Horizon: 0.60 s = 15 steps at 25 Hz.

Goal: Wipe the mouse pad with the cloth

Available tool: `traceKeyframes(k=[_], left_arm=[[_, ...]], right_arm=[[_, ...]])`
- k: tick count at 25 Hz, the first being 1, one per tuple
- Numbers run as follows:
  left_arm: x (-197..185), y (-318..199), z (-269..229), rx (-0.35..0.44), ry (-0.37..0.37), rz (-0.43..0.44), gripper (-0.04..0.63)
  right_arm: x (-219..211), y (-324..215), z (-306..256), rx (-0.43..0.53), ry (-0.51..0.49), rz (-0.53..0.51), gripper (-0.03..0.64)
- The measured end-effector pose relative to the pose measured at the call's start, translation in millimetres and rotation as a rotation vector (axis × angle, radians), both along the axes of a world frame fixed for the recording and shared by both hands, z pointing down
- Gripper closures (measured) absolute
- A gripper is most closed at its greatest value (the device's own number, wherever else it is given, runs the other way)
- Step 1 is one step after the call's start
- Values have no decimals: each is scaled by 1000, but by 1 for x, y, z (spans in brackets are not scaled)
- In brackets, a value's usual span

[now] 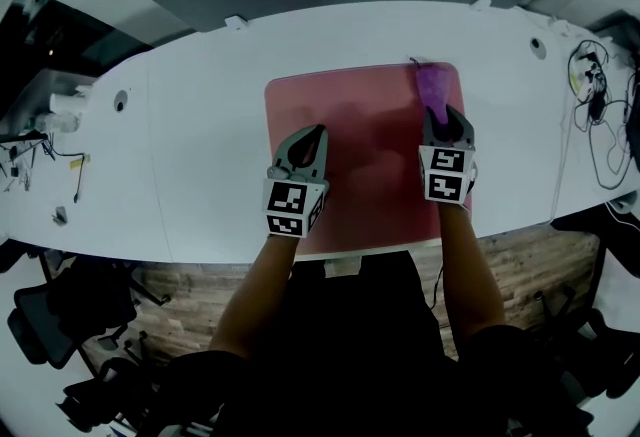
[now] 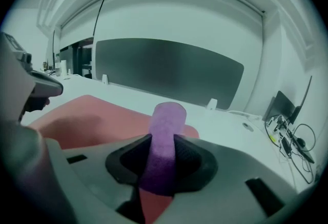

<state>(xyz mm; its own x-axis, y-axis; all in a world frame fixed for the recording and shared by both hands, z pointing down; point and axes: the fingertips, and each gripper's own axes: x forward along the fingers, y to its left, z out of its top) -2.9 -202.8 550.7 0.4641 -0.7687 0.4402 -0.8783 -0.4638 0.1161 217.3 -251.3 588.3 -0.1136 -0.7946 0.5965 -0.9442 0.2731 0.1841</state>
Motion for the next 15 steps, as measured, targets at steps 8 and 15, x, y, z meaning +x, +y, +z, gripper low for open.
traceKeyframes(k=[8,15], left_arm=[[-62,26,-4,11,-26,-64,575],[-111,48,-1,-2,-21,-94,575]], right_arm=[[-93,41,-5,2,-18,-98,488],[-199,79,2,-46,-88,-217,488]])
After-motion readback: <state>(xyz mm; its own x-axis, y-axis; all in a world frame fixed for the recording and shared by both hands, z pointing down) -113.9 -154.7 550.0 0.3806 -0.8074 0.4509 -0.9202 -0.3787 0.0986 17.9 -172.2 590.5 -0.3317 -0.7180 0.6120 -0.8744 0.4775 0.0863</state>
